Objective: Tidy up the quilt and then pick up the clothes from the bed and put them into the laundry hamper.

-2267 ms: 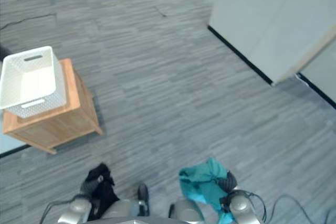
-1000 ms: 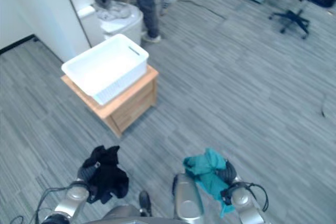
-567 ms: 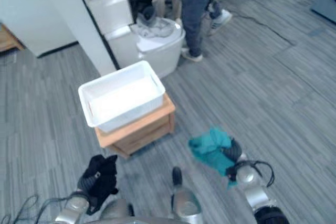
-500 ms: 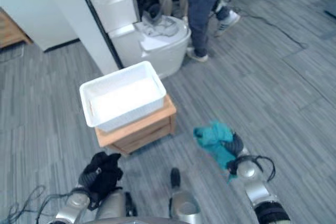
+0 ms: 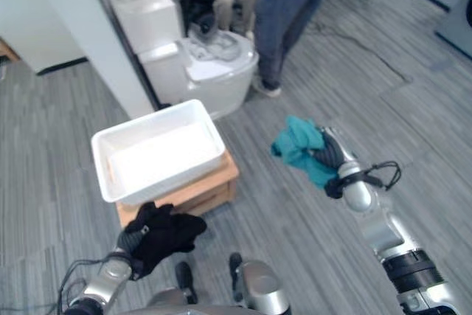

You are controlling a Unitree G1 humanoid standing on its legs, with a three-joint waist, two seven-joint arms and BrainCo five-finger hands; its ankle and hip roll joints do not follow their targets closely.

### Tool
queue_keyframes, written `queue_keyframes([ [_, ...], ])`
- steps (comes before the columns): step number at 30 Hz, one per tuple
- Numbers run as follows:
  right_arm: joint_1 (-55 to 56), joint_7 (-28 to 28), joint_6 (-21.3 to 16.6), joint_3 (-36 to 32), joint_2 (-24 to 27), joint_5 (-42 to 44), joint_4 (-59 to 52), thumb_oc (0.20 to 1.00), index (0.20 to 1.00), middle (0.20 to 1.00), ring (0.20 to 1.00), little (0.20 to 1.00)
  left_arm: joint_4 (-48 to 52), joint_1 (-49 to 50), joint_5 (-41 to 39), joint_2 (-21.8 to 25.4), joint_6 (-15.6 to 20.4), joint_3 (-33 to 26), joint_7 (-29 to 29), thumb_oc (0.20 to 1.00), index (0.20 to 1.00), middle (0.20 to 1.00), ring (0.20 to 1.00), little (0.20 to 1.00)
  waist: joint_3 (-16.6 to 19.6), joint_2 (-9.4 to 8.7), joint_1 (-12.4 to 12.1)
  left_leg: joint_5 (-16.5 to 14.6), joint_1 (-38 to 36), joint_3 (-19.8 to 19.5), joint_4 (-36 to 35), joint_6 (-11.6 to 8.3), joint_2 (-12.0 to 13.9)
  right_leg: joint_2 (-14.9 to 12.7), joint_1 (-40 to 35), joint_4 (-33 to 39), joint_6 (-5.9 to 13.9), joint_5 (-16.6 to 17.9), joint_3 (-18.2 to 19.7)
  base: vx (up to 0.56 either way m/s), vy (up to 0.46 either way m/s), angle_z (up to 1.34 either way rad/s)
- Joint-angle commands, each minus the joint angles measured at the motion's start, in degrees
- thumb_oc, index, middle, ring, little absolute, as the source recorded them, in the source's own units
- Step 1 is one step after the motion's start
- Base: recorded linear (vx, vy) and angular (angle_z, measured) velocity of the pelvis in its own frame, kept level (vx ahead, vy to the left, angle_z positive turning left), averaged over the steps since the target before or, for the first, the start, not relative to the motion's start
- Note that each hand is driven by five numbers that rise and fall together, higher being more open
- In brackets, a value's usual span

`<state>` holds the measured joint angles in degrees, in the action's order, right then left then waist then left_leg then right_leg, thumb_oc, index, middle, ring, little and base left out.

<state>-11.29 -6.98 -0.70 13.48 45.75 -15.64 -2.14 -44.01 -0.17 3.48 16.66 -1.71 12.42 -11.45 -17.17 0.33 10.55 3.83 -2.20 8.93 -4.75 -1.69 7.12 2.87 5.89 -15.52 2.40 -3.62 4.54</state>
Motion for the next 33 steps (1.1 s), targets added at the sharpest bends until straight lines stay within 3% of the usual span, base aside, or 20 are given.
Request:
queue_keyframes([
  [1,-9.5,-0.6,-3.8,-0.8,-1.3,2.2,-0.4,0.2,0.2,0.2,0.2,0.2,-1.6,-0.2,0.2,5.2,1.8,0.7,-0.7,0.2,0.2,0.2,0.2,0.2,3.4,-4.45,-4.2,-6.3,-5.1,0.2,0.1,-2.76,-1.9,-8.7,-1.8,11.2,8.22,2.4,1.9,0.13,-0.135,0.69],
  [8,-23.2,-0.2,-3.6,8.6,-3.5,3.4,5.2,0.2,0.2,0.2,0.2,0.2,1.2,2.2,-2.7,5.0,2.5,0.4,-1.4,0.2,0.2,0.2,0.2,0.2,4.3,-3.26,-6.7,-5.7,-4.0,-1.8,-0.2,-3.26,-1.5,-9.5,-5.4,17.0,7.31,4.0,-1.3,0.08,-0.072,0.57],
  [12,-32.7,-0.7,-2.9,15.4,-6.5,4.0,15.6,0.2,0.2,0.2,0.2,0.2,5.8,2.0,-5.4,5.8,4.0,1.5,-1.1,0.2,0.2,0.2,0.2,0.2,2.8,-1.92,-8.3,-4.4,-1.2,-3.4,-0.2,-3.95,-1.3,-9.6,-4.6,18.0,7.19,4.5,-3.3,-0.05,-0.051,0.25],
  [15,-40.7,-1.8,-1.7,19.0,-6.7,3.5,26.6,0.2,0.2,0.2,0.2,0.2,14.9,1.6,-8.6,8.4,6.7,1.5,-0.4,0.2,0.2,0.2,0.2,0.2,0.1,0.27,-10.3,-2.7,2.9,-5.5,-0.2,-4.43,-1.7,-9.5,-1.6,18.1,7.18,5.1,-4.8,-0.11,-0.03,0.37],
  [19,-41.7,-2.7,-1.3,19.6,-6.9,2.2,31.2,0.2,0.2,0.2,0.2,0.2,22.8,1.2,-8.8,10.1,8.7,-0.2,-2.7,0.2,0.2,0.2,0.2,0.2,-0.6,1.84,-11.2,-2.0,5.1,-6.7,-0.2,-4.73,-2.1,-9.5,-0.6,18.4,7.17,5.1,-6.3,-0.05,-0.019,0.37],
  [20,-39.8,-2.9,-0.7,20.0,-6.6,-0.4,32.2,1.0,1.0,1.0,1.0,1.0,27.0,0.5,-8.0,10.9,9.8,-1.8,-4.0,0.2,0.2,0.2,0.2,0.2,-0.9,2.65,-11.5,-1.8,5.8,-7.3,-0.2,-5.02,-2.1,-9.5,-0.7,18.9,7.17,4.9,-7.3,-0.02,-0.024,0.25],
  [23,-38.3,-3.1,0.2,20.0,-6.0,-3.9,33.5,1.0,1.0,1.0,1.0,1.0,32.1,-0.3,-7.8,11.7,10.7,-3.1,-4.4,0.2,0.2,0.2,0.2,0.2,-0.8,3.17,-11.5,-1.6,5.9,-7.6,-0.2,-5.25,-2.0,-9.6,-1.3,19.2,7.14,4.7,-8.0,0.0,-0.018,0.23],
  [26,-36.8,-4.9,1.3,21.1,-3.8,-15.2,33.9,1.0,1.0,1.0,1.0,1.0,43.4,-2.5,-7.3,15.2,14.2,-4.8,-4.6,0.2,0.2,0.2,0.2,0.2,-0.1,3.3,-10.8,-1.9,4.8,-7.2,-0.2,-5.34,-1.7,-9.7,-2.9,19.6,7.12,4.4,-8.0,0.01,0.016,0.1],
  [33,-25.1,-4.5,2.2,20.9,-7.8,-25.7,36.9,1.0,1.0,1.0,1.0,1.0,53.7,-9.9,-8.1,18.7,15.5,-4.7,-4.6,0.2,0.2,0.2,0.2,0.2,2.1,1.68,-7.7,-3.0,1.1,-5.4,-0.2,-5.28,-0.9,-9.8,-5.2,19.6,6.94,4.6,-5.7,0.03,0.013,-0.06],
])
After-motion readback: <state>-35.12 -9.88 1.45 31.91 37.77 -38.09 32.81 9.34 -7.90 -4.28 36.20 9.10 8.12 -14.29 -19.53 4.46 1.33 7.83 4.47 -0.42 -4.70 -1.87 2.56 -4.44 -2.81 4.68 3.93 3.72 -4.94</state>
